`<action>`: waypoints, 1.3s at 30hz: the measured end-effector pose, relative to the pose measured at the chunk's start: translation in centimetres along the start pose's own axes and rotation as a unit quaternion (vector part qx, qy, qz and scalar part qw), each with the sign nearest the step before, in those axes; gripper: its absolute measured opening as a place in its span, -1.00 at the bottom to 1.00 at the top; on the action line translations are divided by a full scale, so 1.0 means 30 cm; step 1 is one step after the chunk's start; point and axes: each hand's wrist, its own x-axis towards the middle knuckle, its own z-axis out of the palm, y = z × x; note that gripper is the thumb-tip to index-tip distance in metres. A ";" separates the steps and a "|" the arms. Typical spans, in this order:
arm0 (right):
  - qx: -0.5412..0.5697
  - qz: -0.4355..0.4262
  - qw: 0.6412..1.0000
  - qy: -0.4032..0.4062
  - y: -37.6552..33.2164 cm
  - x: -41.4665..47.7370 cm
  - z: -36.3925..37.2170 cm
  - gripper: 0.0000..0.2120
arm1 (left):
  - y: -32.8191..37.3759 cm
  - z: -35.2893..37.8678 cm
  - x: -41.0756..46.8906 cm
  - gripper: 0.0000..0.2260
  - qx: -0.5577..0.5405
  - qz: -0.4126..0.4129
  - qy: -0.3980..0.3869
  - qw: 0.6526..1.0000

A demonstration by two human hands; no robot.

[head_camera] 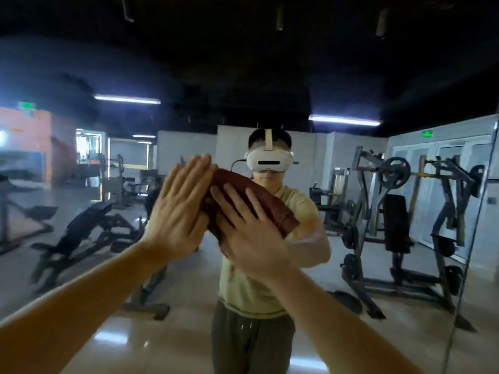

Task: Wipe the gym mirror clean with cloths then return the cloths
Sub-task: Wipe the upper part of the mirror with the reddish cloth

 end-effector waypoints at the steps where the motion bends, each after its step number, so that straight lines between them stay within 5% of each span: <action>1: -0.016 -0.026 0.999 -0.011 0.049 -0.063 -0.007 -0.41 | 0.027 -0.002 -0.068 -0.35 -0.005 0.018 -0.026 0.999; 3: -0.035 0.022 0.999 -0.002 0.201 -0.177 -0.027 -0.39 | 0.047 -0.005 -0.145 -0.31 0.009 0.036 -0.065 0.997; 6: -0.044 0.212 0.976 0.031 0.407 -0.287 -0.081 -0.40 | 0.010 0.003 -0.166 -0.30 0.105 -0.009 -0.052 0.993; 11: 0.006 0.439 0.889 0.129 0.211 -0.135 -0.042 -0.39 | -0.018 0.088 -0.166 -0.28 0.109 -0.097 -0.007 0.989; 20: 0.065 0.112 0.991 0.035 -0.323 -0.100 0.130 -0.43 | -0.100 0.102 -0.190 -0.25 -0.001 -0.020 0.048 0.999; 24: 0.019 0.180 0.983 0.041 -0.061 -0.342 0.082 -0.43 | -0.085 0.116 -0.201 -0.25 0.041 -0.032 0.029 0.998; 26: -0.024 0.324 0.943 0.068 0.101 -0.445 0.055 -0.41 | -0.075 0.129 -0.207 -0.24 0.067 -0.038 0.021 0.997; 29: -0.023 0.560 0.811 0.167 0.114 -0.408 0.051 -0.42 | -0.064 0.120 -0.200 -0.24 0.072 -0.046 0.004 0.996; 31: -0.007 0.616 0.758 0.216 -0.024 -0.282 0.074 -0.43 | -0.055 0.106 -0.200 -0.27 0.056 -0.050 -0.002 0.997; 33: 0.014 0.586 0.784 0.204 -0.219 -0.166 0.113 -0.43 | -0.035 0.087 -0.213 -0.31 0.009 -0.049 -0.001 0.999; 35: 0.051 0.504 0.851 0.138 -0.439 -0.090 0.164 -0.39 | -0.022 0.062 -0.262 -0.37 -0.037 -0.042 0.006 0.998; 37: 0.094 0.342 0.934 0.036 -0.620 -0.102 0.210 -0.32 | -0.009 0.048 -0.352 -0.39 -0.062 -0.029 0.016 0.998; 39: 0.125 0.181 0.975 -0.021 -0.679 -0.203 0.234 -0.36 | 0.013 0.054 -0.456 -0.40 -0.064 -0.019 0.009 0.998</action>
